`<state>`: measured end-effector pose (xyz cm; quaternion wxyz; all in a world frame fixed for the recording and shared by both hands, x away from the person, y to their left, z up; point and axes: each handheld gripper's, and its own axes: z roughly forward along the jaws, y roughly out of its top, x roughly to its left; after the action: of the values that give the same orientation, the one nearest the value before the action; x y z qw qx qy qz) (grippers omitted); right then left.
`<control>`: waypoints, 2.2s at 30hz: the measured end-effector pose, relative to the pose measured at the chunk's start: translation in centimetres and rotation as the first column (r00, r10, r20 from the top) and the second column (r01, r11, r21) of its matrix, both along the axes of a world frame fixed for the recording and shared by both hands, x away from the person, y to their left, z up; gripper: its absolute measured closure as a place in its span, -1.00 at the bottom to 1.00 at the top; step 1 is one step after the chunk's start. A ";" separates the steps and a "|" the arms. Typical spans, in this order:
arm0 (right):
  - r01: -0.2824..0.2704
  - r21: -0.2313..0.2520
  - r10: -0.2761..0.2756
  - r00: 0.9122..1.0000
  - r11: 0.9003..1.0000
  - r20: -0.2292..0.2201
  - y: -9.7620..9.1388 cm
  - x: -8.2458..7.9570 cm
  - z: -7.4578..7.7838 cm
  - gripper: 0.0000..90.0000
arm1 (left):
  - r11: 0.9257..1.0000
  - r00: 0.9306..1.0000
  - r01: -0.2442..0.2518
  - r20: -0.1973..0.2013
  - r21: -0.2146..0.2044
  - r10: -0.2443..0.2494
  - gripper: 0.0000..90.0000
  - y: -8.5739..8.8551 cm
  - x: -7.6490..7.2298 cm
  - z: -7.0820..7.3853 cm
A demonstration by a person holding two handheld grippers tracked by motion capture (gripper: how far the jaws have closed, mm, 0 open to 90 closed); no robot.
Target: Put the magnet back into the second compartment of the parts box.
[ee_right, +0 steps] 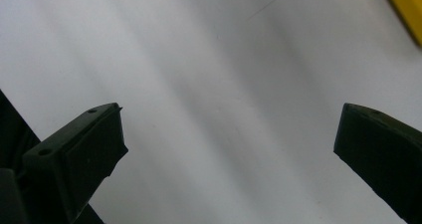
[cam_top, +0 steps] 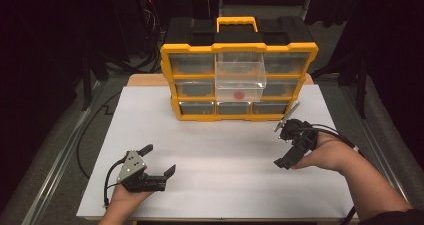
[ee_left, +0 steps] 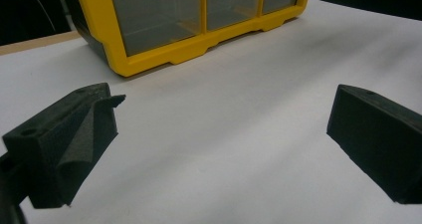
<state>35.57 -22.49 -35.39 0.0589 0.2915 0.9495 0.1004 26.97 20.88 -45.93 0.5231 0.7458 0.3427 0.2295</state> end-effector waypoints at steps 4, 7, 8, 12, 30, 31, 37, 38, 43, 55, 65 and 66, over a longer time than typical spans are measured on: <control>0.004 -0.005 -0.005 1.000 1.000 -0.020 0.0 0.0 -1.8 -0.99 | 1.000 1.000 -0.002 0.000 -0.002 0.002 -0.99 0.0 0.0 0.0; 0.012 -0.005 -0.012 0.999 1.000 -0.037 0.1 0.1 -3.1 -0.99 | 1.000 1.000 0.000 -0.001 0.000 0.000 -0.99 0.0 0.0 0.0; 0.013 -0.006 -0.013 0.999 1.000 -0.040 0.1 0.1 -3.6 -0.99 | 1.000 1.000 0.000 -0.001 0.001 0.000 -0.99 0.0 0.0 0.0; 0.021 -0.012 -0.022 0.998 1.000 -0.064 0.3 0.1 -5.3 -0.99 | 1.000 1.000 0.004 -0.002 0.002 -0.004 -0.99 0.0 0.0 0.0; 0.093 0.199 -0.104 0.993 0.976 0.047 -0.4 -0.5 -9.4 -0.99 | 1.000 0.999 0.004 -0.040 -0.005 -0.004 -0.99 0.2 0.3 -0.1; 0.097 0.233 -0.115 0.991 0.968 0.068 -0.6 -0.7 -9.5 -0.99 | 1.000 0.999 0.004 -0.039 -0.006 -0.004 -0.99 0.2 0.3 -0.1; 0.131 0.407 -0.219 0.960 0.904 0.176 -1.6 -2.1 -10.0 -0.99 | 1.000 0.999 0.008 -0.049 -0.004 -0.008 -0.99 0.1 0.5 -0.1; 0.133 0.431 -0.232 0.955 0.893 0.186 -1.8 -2.2 -10.1 -0.99 | 1.000 0.999 0.007 -0.051 -0.009 -0.008 -0.99 0.1 0.5 -0.1; 0.147 0.553 -0.328 0.913 0.820 0.244 -2.7 -3.3 -10.3 -0.99 | 1.000 0.998 0.011 -0.054 -0.021 -0.012 -0.99 0.2 0.5 -0.1; 0.039 0.736 -0.442 0.821 0.676 0.362 -5.8 -7.2 -9.1 -0.99 | 0.999 0.999 -0.006 -0.050 -0.041 0.004 -0.99 0.4 0.1 0.0; 0.000 0.740 -0.407 0.835 0.673 0.370 -4.7 -7.6 -9.4 -0.99 | 0.999 1.000 -0.007 -0.018 -0.032 0.006 -0.99 -0.1 -0.3 0.2; -0.003 0.736 -0.406 0.833 0.677 0.376 -4.7 -7.6 -9.4 -0.99 | 1.000 1.000 -0.005 -0.022 -0.026 0.004 -0.99 -0.1 -0.3 0.1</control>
<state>28.01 -27.20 -44.79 0.2025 0.3606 0.7443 0.5244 26.65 20.75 -45.80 0.5284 0.7407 0.3532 0.2180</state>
